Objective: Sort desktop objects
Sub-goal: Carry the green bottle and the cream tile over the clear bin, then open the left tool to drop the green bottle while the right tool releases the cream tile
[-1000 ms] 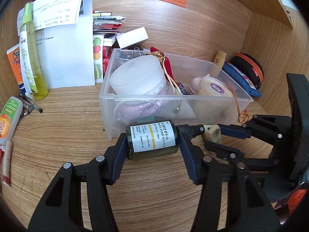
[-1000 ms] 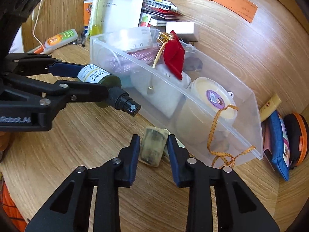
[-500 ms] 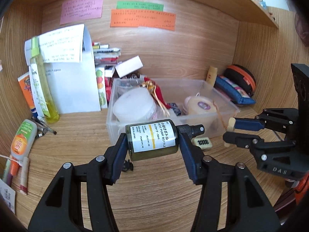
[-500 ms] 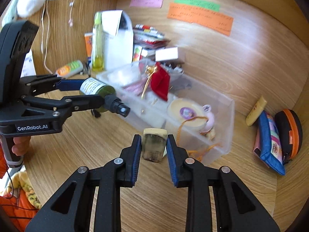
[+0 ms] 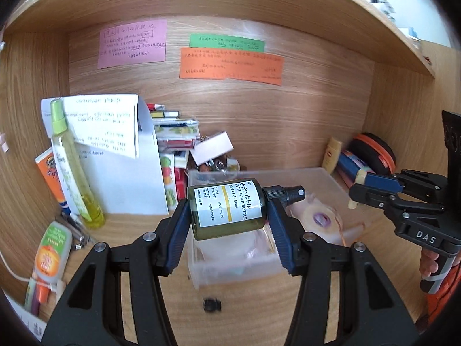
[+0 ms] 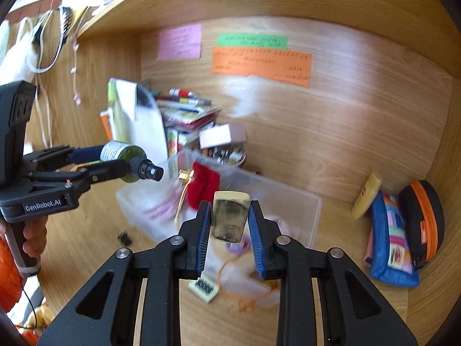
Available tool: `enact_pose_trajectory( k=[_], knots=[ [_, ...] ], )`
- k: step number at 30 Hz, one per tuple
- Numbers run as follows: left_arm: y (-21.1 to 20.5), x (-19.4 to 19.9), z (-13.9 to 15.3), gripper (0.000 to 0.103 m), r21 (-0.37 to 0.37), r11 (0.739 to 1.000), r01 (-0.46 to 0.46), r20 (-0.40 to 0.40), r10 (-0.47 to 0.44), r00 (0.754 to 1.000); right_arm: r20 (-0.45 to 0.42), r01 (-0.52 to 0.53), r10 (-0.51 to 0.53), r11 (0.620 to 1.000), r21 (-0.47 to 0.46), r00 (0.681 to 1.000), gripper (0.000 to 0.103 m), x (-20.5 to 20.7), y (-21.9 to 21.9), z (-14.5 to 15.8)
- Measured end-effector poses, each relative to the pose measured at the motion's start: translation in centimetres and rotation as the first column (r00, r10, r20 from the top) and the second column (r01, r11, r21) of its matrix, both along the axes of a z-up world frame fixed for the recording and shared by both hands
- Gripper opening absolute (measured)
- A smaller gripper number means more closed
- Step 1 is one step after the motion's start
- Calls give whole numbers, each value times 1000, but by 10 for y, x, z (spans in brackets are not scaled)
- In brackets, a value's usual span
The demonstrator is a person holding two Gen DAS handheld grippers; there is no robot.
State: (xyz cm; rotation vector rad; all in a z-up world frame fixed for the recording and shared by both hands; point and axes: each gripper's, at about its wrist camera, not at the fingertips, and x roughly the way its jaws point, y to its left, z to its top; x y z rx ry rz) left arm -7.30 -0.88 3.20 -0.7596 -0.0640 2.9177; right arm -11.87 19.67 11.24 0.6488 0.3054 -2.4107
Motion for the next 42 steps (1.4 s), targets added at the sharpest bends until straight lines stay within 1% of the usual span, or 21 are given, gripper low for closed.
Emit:
enact_pose_trajectory(
  k=[4, 8, 11, 14, 16, 19, 20, 22, 25, 29, 32, 39, 41, 42],
  knots=[
    [-3, -27, 3, 54, -5, 1000, -12, 15, 12, 1000, 0, 25, -25, 1000, -16, 1000, 24, -23, -6, 6],
    [-2, -56, 2, 54, -1, 1000, -8, 46, 8, 999, 15, 50, -50, 998, -22, 999, 24, -46, -11, 8],
    [2, -70, -2, 54, 5, 1000, -5, 58, 5, 998, 39, 82, -81, 996, -31, 996, 24, -65, -12, 3],
    [4, -80, -11, 54, 24, 1000, 1, 81, -3, 997, 82, 156, -151, 986, -55, 985, 24, -86, -8, -10],
    [8, -84, -17, 54, 19, 1000, 12, 98, -14, 995, 115, 183, -177, 982, -38, 977, 24, -96, -7, -23],
    [14, -86, -27, 54, -18, 1000, 11, 102, -9, 995, 114, 228, -227, 974, 1, 967, 24, -103, -1, -35],
    [15, -88, -29, 54, -18, 1000, 14, 107, -12, 994, 112, 242, -242, 970, 12, 964, 24, -105, 2, -38],
    [16, -90, -33, 54, -19, 1000, 17, 119, -15, 993, 121, 274, -274, 962, 19, 954, 24, -111, 8, -43],
    [20, -93, -42, 53, -57, 998, 12, 137, -4, 991, 139, 303, -304, 953, 30, 943, 24, -118, 13, -49],
    [23, -96, -51, 52, -75, 997, 18, 158, -6, 987, 118, 310, -315, 949, 63, 942, 24, -118, 10, -53],
    [23, -93, -52, 52, -91, 996, 19, 144, -5, 990, 91, 307, -314, 948, 86, 945, 24, -115, 6, -53],
    [27, -92, -56, 53, -124, 992, 20, 134, -3, 991, 90, 304, -315, 946, 113, 945, 24, -116, 4, -52],
    [28, -90, -56, 53, -131, 991, 20, 130, -3, 992, 96, 302, -313, 947, 112, 945, 25, -117, 4, -53],
    [28, -89, -57, 53, -133, 991, 20, 128, -3, 992, 94, 303, -314, 946, 111, 945, 29, -117, 4, -52]
  ],
)
